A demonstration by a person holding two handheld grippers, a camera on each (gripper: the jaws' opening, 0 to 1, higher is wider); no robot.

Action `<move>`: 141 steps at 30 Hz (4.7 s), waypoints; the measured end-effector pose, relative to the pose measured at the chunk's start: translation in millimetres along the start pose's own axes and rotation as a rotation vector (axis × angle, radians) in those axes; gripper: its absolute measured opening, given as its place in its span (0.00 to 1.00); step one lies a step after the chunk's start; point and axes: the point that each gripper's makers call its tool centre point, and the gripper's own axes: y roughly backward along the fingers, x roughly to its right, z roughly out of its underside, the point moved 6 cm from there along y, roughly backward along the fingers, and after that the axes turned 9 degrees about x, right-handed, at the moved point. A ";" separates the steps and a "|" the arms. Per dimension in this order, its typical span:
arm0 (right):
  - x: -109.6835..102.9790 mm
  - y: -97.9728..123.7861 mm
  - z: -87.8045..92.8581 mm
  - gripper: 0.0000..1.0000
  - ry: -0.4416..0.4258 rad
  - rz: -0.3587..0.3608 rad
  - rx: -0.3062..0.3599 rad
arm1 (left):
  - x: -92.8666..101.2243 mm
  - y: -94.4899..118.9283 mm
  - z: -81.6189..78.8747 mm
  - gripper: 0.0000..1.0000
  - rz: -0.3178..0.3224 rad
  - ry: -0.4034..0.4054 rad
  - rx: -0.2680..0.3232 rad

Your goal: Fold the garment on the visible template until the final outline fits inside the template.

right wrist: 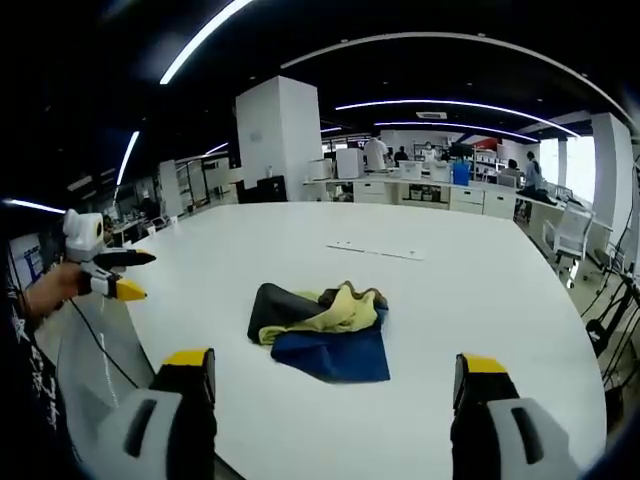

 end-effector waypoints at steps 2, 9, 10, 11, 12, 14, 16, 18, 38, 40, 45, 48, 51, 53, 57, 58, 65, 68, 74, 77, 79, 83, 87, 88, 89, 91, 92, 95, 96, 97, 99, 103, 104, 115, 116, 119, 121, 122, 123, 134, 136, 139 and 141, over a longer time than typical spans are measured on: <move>-0.1 0.1 0.0 1.00 0.001 0.000 0.001 | -0.4 0.4 -1.0 0.93 -0.002 -0.001 0.003; 0.7 2.2 0.3 1.00 0.000 0.007 0.004 | -3.7 2.2 0.9 0.92 -0.005 -0.005 -0.005; 1.4 2.2 0.1 1.00 -0.001 0.008 0.003 | -4.0 2.4 0.7 0.92 -0.005 -0.004 -0.003; 1.9 2.2 -0.1 1.00 -0.003 0.009 0.003 | -4.0 2.5 0.6 0.92 -0.005 -0.003 -0.001; 2.1 2.2 -0.4 1.00 -0.004 0.010 0.004 | -4.0 2.4 0.4 0.92 -0.006 -0.002 0.000; 2.5 1.9 -1.5 1.00 -0.003 0.011 0.006 | -3.5 2.5 0.0 0.92 -0.004 -0.004 0.001; 2.1 1.7 -2.5 1.00 -0.002 0.010 0.008 | -2.9 2.4 -0.4 0.92 -0.003 -0.006 0.001; 1.7 1.4 -3.5 1.00 -0.003 0.007 0.011 | -2.4 2.2 -0.8 0.91 -0.001 -0.006 0.001; 2.7 0.1 -4.0 0.99 -0.010 0.006 0.019 | 1.2 -1.6 1.9 0.85 0.017 0.023 0.016; 3.1 -0.5 -4.5 0.99 -0.013 0.008 0.024 | 1.3 -3.1 2.4 0.84 0.022 0.034 0.024; 4.4 -2.7 -4.2 0.99 -0.018 0.010 0.032 | 0.7 -8.2 4.8 0.80 0.029 0.030 0.029; 4.1 -4.7 -2.8 0.98 -0.025 0.007 0.032 | 0.9 -12.2 5.5 0.79 0.032 0.030 0.036; 3.6 -8.3 -1.8 0.97 -0.027 0.002 0.031 | 3.8 -17.1 5.8 0.74 0.047 0.036 0.047; 3.5 -10.8 -1.0 0.96 -0.021 -0.001 0.026 | 6.7 -21.3 5.9 0.72 0.062 0.042 0.049; 6.2 -15.7 0.3 0.90 -0.025 0.005 0.031 | 12.0 -29.3 5.1 0.68 0.083 0.023 0.046; 7.0 -17.4 1.2 0.88 -0.031 0.005 0.032 | 13.3 -32.1 4.5 0.67 0.091 0.019 0.045; 9.6 -29.5 7.8 0.79 -0.063 -0.005 0.022 | 26.3 -50.8 1.3 0.58 0.148 0.042 0.066; 10.5 -36.3 10.2 0.76 -0.062 -0.011 0.013 | 31.6 -59.7 1.2 0.54 0.164 0.031 0.064; 12.6 -50.8 13.0 0.67 -0.067 -0.023 0.007 | 40.9 -76.5 0.1 0.49 0.206 0.019 0.066; 14.0 -59.4 14.6 0.65 -0.080 -0.029 0.002 | 44.3 -85.8 -0.3 0.48 0.225 0.009 0.059; 15.7 -66.4 16.5 0.63 -0.088 -0.028 -0.001 | 45.2 -93.2 -0.8 0.47 0.236 0.004 0.057; 15.7 -77.4 19.7 0.62 -0.072 -0.040 -0.015 | 46.0 -104.0 1.1 0.43 0.246 0.009 0.045; 17.1 -90.8 25.7 0.60 -0.089 -0.046 -0.033 | 45.5 -118.4 2.2 0.41 0.257 -0.003 0.038; 17.3 -94.7 27.2 0.59 -0.092 -0.047 -0.037 | 44.2 -123.0 2.0 0.40 0.260 -0.006 0.035; 17.7 -97.5 28.1 0.58 -0.093 -0.047 -0.040 | 43.8 -124.4 2.0 0.40 0.261 -0.007 0.034; 18.5 -104.7 29.9 0.56 -0.102 -0.045 -0.044 | 40.2 -133.1 1.9 0.39 0.258 -0.020 0.024; 18.4 -106.1 30.2 0.55 -0.105 -0.045 -0.045 | 38.9 -136.1 1.9 0.39 0.257 -0.023 0.022; 18.4 -117.6 32.5 0.53 -0.119 -0.044 -0.054 | 35.5 -147.5 2.1 0.39 0.268 -0.023 0.017; 18.3 -120.6 33.0 0.52 -0.122 -0.045 -0.056 | 34.9 -150.5 2.6 0.38 0.270 -0.025 0.013; 17.9 -124.7 34.2 0.51 -0.126 -0.048 -0.059 | 33.6 -154.7 3.8 0.38 0.273 -0.030 0.006; 17.1 -131.1 37.1 0.49 -0.132 -0.052 -0.067 | 32.1 -161.7 5.2 0.38 0.279 -0.026 -0.003; 18.0 -141.5 45.7 0.46 -0.140 -0.045 -0.092 | 39.3 -170.9 7.4 0.37 0.305 -0.040 -0.005; 18.1 -143.2 47.4 0.45 -0.143 -0.045 -0.094 | 41.5 -172.4 8.5 0.36 0.312 -0.043 -0.006; 15.9 -158.9 70.8 0.39 -0.177 -0.047 -0.154 | 78.5 -185.6 26.8 0.27 0.389 -0.034 -0.029; 15.7 -159.8 72.0 0.38 -0.180 -0.044 -0.156 | 81.2 -186.9 27.0 0.27 0.392 -0.032 -0.026; 14.1 -163.7 74.2 0.35 -0.204 -0.035 -0.152 | 89.7 -192.1 27.4 0.24 0.403 -0.034 -0.017; 13.2 -166.4 75.6 0.33 -0.216 -0.026 -0.149 | 95.1 -196.2 28.2 0.22 0.409 -0.038 -0.016; 12.7 -167.5 76.5 0.32 -0.221 -0.023 -0.151 | 97.2 -198.0 29.0 0.22 0.410 -0.038 -0.017; 12.3 -168.2 77.1 0.31 -0.225 -0.020 -0.151 | 100.7 -200.4 30.1 0.22 0.413 -0.043 -0.012; 14.3 -174.1 80.1 0.19 -0.258 0.038 -0.124 | 114.9 -220.3 35.7 0.20 0.374 -0.110 0.001; 15.5 -174.5 80.8 0.17 -0.272 0.053 -0.119 | 115.1 -224.2 36.9 0.20 0.358 -0.095 -0.010; 16.5 -175.2 81.1 0.14 -0.303 0.072 -0.108 | 117.1 -225.6 36.3 0.20 0.351 -0.095 -0.006; 16.9 -175.4 81.4 0.13 -0.315 0.080 -0.102 | 117.0 -225.6 37.0 0.20 0.346 -0.102 -0.006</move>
